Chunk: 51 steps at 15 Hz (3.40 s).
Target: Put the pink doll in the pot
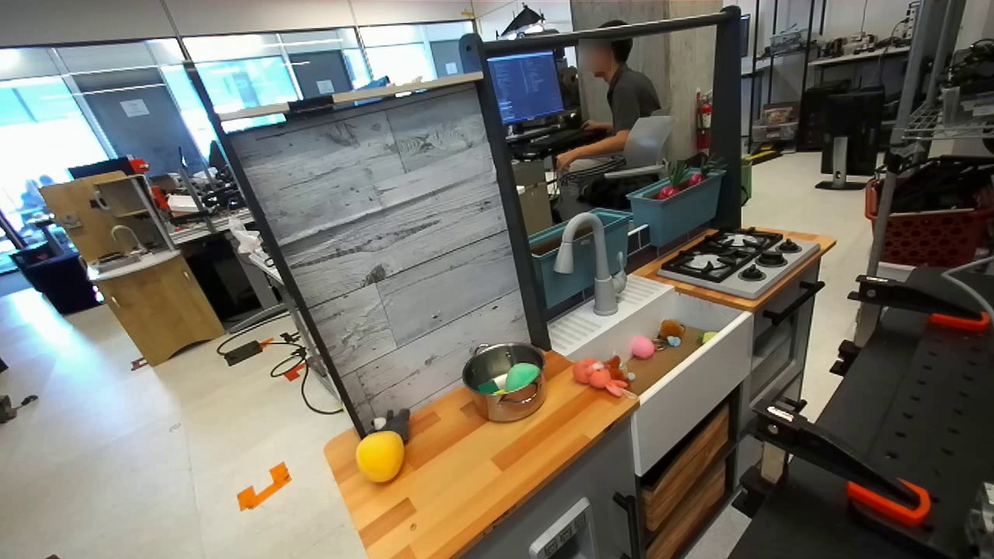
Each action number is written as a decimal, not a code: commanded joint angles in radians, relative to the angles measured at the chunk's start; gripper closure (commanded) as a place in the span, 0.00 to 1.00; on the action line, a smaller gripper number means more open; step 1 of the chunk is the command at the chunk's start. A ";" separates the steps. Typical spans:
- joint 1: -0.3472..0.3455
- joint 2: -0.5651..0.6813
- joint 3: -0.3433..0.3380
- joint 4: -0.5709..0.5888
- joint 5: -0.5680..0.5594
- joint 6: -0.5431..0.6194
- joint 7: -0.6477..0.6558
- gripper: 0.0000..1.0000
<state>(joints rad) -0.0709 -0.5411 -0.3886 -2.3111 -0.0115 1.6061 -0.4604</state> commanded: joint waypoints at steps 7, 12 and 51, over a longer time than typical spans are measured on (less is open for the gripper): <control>-0.029 0.007 0.023 0.002 0.011 -0.002 -0.013 0.00; -0.029 0.007 0.023 0.002 0.011 -0.002 -0.013 0.00; 0.009 0.881 0.352 0.297 0.198 0.844 -0.005 0.00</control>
<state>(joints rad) -0.0398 0.2773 -0.0732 -2.0738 0.2321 2.4286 -0.5087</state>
